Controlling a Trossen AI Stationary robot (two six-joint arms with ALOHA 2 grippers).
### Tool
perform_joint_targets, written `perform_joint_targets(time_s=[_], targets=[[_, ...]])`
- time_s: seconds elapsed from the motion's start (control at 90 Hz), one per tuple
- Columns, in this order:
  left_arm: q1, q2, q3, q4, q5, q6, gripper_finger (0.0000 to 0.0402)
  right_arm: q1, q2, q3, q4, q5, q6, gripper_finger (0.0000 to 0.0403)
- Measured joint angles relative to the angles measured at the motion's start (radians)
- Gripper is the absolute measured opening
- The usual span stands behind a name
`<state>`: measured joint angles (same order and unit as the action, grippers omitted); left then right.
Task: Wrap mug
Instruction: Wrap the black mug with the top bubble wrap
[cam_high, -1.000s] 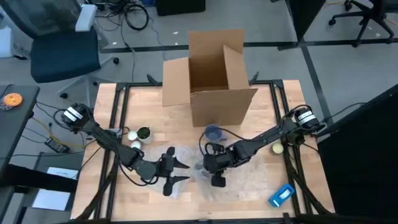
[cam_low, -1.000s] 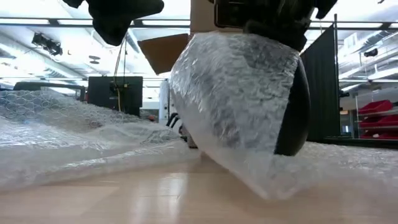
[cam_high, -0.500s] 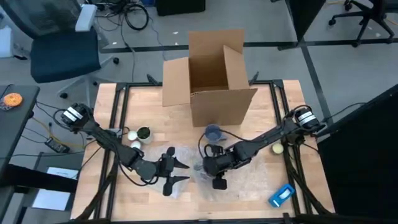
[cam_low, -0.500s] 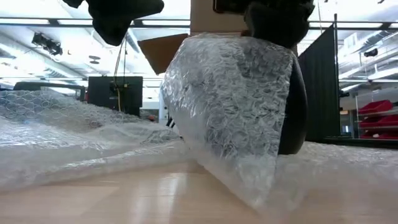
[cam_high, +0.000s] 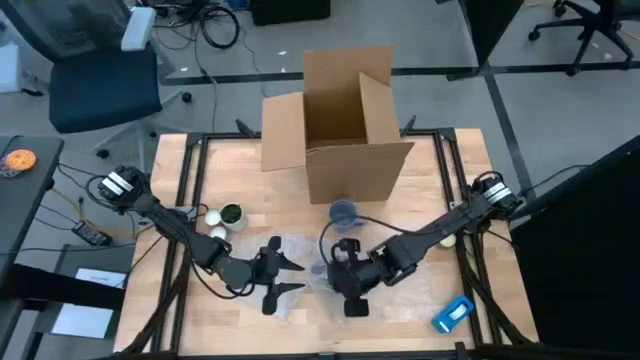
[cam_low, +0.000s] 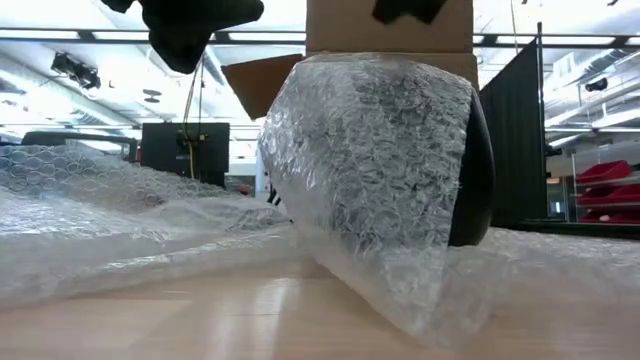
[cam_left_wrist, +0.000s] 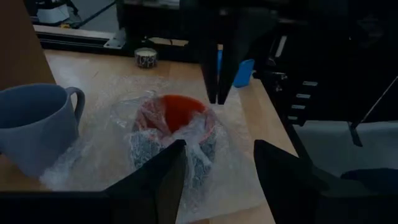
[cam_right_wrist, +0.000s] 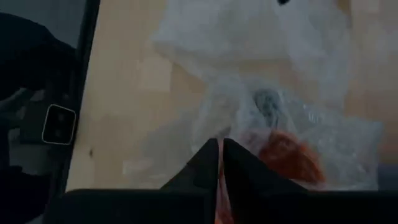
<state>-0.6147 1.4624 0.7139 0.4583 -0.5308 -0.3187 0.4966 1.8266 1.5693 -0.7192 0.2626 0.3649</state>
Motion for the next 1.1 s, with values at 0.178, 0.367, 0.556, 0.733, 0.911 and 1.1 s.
perform_joint_targets(time_s=[0.178, 0.367, 0.556, 0.733, 0.911, 1.1], targets=[[0.0, 0.0, 0.0, 0.0, 0.0, 0.0, 0.0172, -0.008, 0.01, -0.005, 0.011, -0.004, -0.001, 0.0], [0.003, 0.0, 0.0, 0.026, 0.0, -0.003, 0.0172, -0.034, 0.042, -0.04, 0.041, -0.066, -0.018, 0.0], [-0.001, -0.001, 0.001, 0.078, 0.011, -0.147, 0.0172, -0.07, 0.055, -0.083, 0.022, -0.086, 0.016, 0.0], [-0.001, -0.001, 0.001, 0.106, 0.045, -0.217, 0.0172, -0.085, 0.054, -0.129, 0.064, -0.106, 0.034, 0.0], [-0.002, -0.001, 0.001, 0.108, 0.099, -0.209, 0.0172, -0.099, 0.053, -0.17, 0.104, -0.136, 0.035, 0.0], [0.0, -0.001, 0.001, 0.09, 0.098, -0.186, 0.0172, -0.098, 0.047, -0.156, 0.081, -0.136, 0.035, 0.0]])
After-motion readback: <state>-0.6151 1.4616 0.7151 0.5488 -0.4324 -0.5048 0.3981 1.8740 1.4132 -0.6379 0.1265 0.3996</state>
